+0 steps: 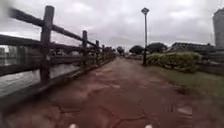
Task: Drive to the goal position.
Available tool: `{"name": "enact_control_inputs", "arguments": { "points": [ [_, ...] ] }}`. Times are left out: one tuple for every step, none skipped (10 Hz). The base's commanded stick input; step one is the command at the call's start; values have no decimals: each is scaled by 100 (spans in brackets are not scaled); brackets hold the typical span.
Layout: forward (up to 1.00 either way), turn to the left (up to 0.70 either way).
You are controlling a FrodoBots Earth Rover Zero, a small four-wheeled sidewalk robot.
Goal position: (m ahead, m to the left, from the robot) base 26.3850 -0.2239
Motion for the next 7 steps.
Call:
{"name": "enact_control_inputs", "arguments": {
  "points": [
    [85, 1],
    [85, 1],
    [85, 1],
    [85, 1],
    [85, 1],
    [85, 1],
    [85, 1]
  ]
}}
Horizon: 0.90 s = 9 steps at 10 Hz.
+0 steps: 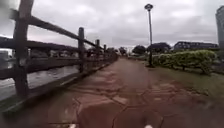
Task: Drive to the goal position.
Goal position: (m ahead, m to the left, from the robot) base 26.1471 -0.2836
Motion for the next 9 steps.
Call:
{"name": "enact_control_inputs", "arguments": {
  "points": [
    [85, 1],
    [85, -12],
    [85, -25],
    [85, -32],
    [85, -33],
    [85, -33],
    [85, -33],
    [85, -33],
    [85, -24]
  ]
}}
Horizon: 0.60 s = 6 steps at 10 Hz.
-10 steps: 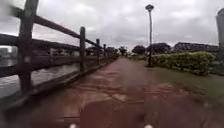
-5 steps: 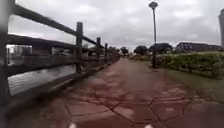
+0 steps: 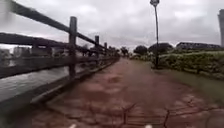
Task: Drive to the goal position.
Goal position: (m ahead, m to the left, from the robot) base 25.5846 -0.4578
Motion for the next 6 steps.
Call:
{"name": "enact_control_inputs", "arguments": {
  "points": [
    [85, -10],
    [85, 1],
    [85, 1],
    [85, 1],
    [85, 1],
    [85, 1]
  ]
}}
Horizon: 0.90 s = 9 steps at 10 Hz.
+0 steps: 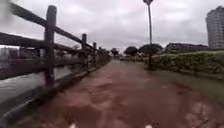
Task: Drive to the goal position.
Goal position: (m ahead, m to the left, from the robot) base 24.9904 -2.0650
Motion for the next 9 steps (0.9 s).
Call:
{"name": "enact_control_inputs", "arguments": {
  "points": [
    [85, 1],
    [85, 1],
    [85, -1],
    [85, -7],
    [85, -21],
    [85, -33],
    [85, -32],
    [85, -30],
    [85, -29]
  ]
}}
